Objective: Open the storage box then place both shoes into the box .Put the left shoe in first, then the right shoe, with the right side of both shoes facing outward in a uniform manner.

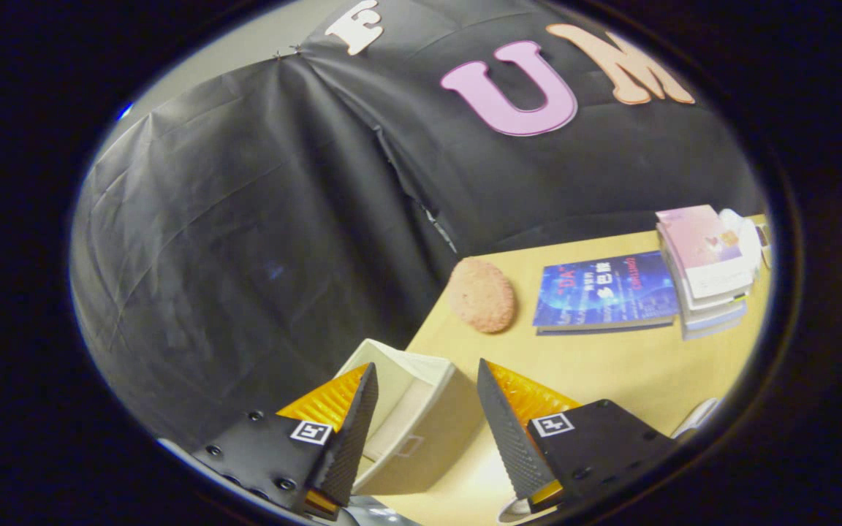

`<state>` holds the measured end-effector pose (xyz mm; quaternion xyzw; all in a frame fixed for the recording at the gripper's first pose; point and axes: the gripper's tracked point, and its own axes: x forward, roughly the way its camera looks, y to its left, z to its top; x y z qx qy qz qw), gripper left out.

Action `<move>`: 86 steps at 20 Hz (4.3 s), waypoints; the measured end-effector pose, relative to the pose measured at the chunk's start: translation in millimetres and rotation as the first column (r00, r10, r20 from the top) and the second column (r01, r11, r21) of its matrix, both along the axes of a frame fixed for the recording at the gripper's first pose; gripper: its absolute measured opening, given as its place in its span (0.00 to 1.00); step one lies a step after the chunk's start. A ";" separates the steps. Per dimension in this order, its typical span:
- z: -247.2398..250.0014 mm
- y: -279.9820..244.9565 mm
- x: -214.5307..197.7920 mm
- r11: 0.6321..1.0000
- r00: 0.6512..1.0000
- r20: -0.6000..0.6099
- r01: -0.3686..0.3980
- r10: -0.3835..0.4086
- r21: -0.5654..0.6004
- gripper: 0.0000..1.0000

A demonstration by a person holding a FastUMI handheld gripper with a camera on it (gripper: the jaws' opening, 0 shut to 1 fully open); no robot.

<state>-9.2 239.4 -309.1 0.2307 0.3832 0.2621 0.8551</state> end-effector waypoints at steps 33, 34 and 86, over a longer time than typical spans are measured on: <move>-182.3 -127.0 -169.3 0.974 0.853 -0.495 0.066 -0.168 -0.216 0.84; -186.4 -125.9 -168.1 0.973 0.853 -0.494 0.062 -0.168 -0.224 0.84; -6.3 158.1 -125.4 0.966 0.789 -0.581 -0.060 0.201 0.252 0.07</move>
